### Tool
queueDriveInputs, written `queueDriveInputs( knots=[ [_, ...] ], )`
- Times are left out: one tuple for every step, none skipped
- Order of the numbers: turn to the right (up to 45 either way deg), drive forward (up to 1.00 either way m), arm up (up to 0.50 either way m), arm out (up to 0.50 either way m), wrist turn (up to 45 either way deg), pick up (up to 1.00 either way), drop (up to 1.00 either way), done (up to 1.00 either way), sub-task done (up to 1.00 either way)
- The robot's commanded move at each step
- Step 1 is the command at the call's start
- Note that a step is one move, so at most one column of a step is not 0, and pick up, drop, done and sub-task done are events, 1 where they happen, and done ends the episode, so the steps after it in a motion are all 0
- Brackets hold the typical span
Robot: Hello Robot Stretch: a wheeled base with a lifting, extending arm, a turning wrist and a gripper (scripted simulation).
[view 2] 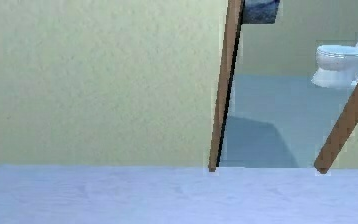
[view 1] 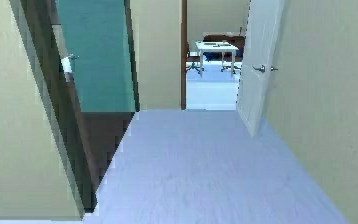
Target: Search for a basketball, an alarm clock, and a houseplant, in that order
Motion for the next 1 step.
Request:
queueDriveInputs(
  knots=[
    [-9.0,0.0,0.0,0.0,0.0,0.0,0.0,0.0,0.0]
  ],
)
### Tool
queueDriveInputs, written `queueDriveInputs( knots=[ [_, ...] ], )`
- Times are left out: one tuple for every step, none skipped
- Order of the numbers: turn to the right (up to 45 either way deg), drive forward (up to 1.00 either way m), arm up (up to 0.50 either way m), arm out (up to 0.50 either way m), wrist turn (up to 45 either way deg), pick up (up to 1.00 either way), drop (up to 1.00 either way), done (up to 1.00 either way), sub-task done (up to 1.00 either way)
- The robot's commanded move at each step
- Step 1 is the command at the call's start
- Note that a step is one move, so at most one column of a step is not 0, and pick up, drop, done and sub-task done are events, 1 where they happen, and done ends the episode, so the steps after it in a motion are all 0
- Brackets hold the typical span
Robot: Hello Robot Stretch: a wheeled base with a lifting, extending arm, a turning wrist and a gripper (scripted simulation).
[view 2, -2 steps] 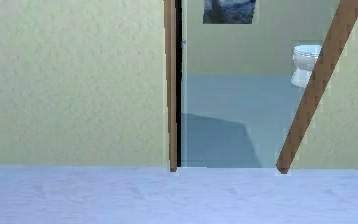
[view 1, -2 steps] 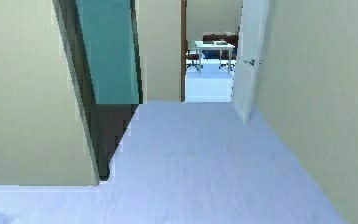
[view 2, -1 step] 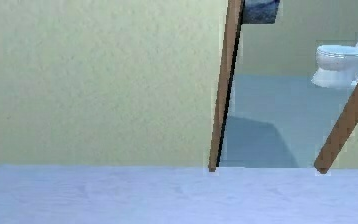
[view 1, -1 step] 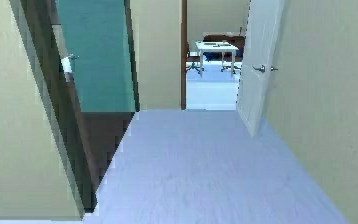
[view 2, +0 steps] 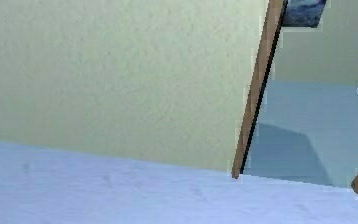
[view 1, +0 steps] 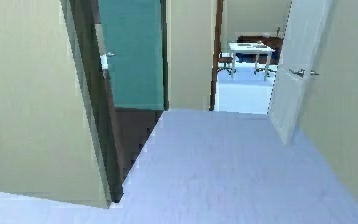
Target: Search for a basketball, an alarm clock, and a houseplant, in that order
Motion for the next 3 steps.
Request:
queueDriveInputs(
  knots=[
    [0.0,1.0,0.0,0.0,0.0,0.0,0.0,0.0,0.0],
    [-3.0,0.0,0.0,0.0,0.0,0.0,0.0,0.0,0.0],
    [45.0,0.0,0.0,0.0,0.0,0.0,0.0,0.0,0.0]
  ],
)
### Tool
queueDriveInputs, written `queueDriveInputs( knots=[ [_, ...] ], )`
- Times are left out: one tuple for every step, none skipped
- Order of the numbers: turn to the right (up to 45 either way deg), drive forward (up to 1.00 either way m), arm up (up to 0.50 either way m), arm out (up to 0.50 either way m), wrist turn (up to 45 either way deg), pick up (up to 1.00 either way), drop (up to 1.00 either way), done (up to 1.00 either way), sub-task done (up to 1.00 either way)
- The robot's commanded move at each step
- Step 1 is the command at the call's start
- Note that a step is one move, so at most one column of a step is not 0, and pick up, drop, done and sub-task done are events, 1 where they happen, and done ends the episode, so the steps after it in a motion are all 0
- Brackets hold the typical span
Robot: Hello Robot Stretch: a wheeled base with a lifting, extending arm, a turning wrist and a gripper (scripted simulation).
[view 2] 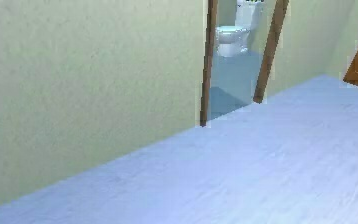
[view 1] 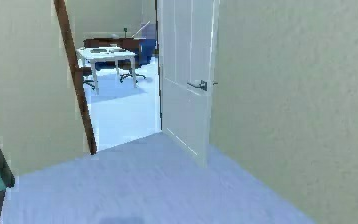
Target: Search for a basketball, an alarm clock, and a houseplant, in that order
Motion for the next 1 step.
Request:
queueDriveInputs(
  knots=[
    [45.0,0.0,0.0,0.0,0.0,0.0,0.0,0.0,0.0]
  ],
)
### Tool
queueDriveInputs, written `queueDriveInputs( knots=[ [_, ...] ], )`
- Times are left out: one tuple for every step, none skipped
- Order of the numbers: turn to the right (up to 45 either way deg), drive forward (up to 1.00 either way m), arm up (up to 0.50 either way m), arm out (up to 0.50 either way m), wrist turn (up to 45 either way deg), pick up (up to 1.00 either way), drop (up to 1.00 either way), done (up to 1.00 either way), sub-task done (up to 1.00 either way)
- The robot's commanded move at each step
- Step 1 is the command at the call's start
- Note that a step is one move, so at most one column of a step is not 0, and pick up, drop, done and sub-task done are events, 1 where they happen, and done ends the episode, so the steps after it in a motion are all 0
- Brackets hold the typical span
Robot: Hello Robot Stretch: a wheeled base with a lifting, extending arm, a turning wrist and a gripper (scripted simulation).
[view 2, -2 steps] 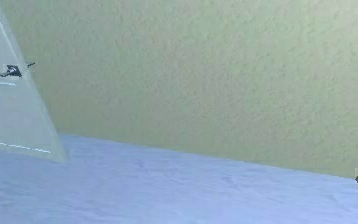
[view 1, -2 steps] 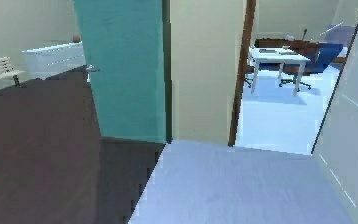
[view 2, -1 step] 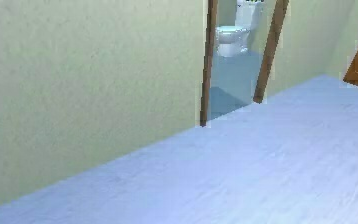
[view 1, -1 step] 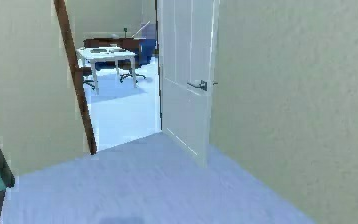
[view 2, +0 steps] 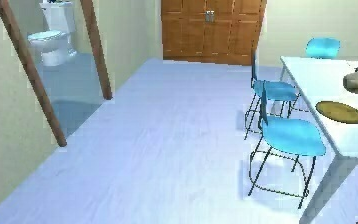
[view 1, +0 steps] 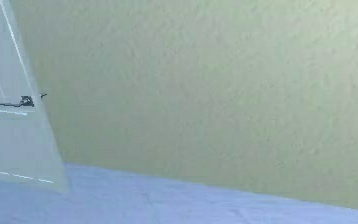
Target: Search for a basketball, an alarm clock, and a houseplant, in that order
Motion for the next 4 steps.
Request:
queueDriveInputs(
  knots=[
    [45.0,0.0,0.0,0.0,0.0,0.0,0.0,0.0,0.0],
    [24.0,0.0,0.0,0.0,0.0,0.0,0.0,0.0,0.0],
    [0.0,0.05,0.0,0.0,0.0,0.0,0.0,0.0,0.0],
    [-45.0,0.0,0.0,0.0,0.0,0.0,0.0,0.0,0.0]
  ],
)
